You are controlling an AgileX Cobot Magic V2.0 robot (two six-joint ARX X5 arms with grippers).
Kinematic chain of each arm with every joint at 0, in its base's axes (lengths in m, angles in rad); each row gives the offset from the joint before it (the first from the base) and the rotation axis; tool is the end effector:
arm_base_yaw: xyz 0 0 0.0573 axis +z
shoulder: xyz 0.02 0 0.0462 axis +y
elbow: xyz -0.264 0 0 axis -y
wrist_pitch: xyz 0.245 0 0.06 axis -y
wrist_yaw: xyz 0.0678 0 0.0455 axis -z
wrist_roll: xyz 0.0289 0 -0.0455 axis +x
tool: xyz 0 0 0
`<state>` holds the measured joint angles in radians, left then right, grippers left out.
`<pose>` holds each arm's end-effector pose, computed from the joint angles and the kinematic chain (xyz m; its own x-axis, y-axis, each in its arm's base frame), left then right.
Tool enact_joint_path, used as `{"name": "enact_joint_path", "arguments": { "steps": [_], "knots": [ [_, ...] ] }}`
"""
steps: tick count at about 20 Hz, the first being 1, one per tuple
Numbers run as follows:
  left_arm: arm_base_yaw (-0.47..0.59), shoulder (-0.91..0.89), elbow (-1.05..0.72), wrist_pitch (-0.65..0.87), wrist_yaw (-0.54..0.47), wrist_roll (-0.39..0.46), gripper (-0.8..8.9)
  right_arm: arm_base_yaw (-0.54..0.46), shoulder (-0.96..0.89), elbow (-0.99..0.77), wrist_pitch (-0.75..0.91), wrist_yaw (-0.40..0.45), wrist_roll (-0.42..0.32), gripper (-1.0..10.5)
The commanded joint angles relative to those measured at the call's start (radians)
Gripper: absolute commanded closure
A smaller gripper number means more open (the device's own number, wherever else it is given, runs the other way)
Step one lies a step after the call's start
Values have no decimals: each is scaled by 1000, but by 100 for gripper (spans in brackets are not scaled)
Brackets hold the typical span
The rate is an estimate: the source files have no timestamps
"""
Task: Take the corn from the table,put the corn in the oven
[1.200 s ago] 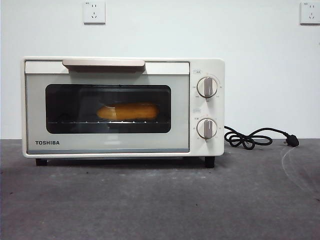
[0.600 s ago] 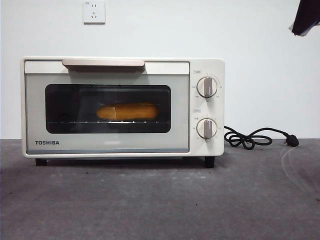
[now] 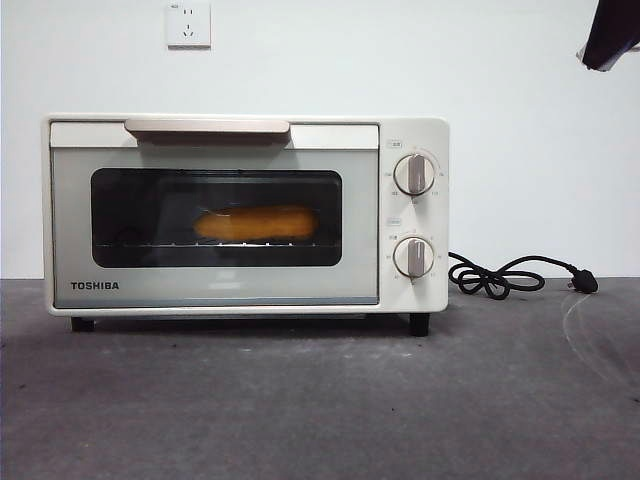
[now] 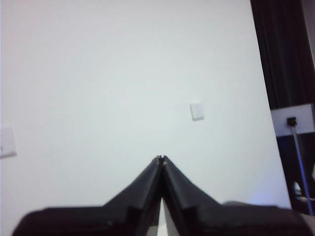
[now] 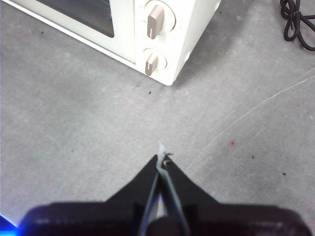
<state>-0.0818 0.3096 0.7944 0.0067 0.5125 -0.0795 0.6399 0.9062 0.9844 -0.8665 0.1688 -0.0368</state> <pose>0.0380 -0.0173 0.3951 0.7257 -0.5515 0.4113 0.5378 0.8276 0.1607 0.1350 0.0944 0.3220 0.6578 0.2803 -0.6991 -0.5142 0.8453 -0.1450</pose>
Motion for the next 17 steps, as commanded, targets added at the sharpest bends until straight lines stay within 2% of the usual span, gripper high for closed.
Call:
{"name": "enact_joint_path", "arguments": {
  "steps": [1, 3, 7, 10, 13, 17],
  "knots": [
    [-5, -51, -131, 76, -32, -18, 817, 0, 1, -7, 6, 4, 10, 947],
    [-5, -112, -275, 156, -97, -17, 817, 0, 1, -7, 6, 4, 10, 947],
    [-5, -219, -595, 375, -307, -14, 817, 0, 1, -7, 6, 4, 10, 947],
    [-1, -290, -757, 428, -402, -19, 817, 0, 1, -7, 6, 4, 10, 947],
    [10, -303, -784, 313, -455, -21, 817, 0, 1, -7, 7, 4, 10, 947],
    [12, -303, -784, 106, -467, -16, 817, 0, 1, -7, 6, 4, 10, 947]
  ]
}}
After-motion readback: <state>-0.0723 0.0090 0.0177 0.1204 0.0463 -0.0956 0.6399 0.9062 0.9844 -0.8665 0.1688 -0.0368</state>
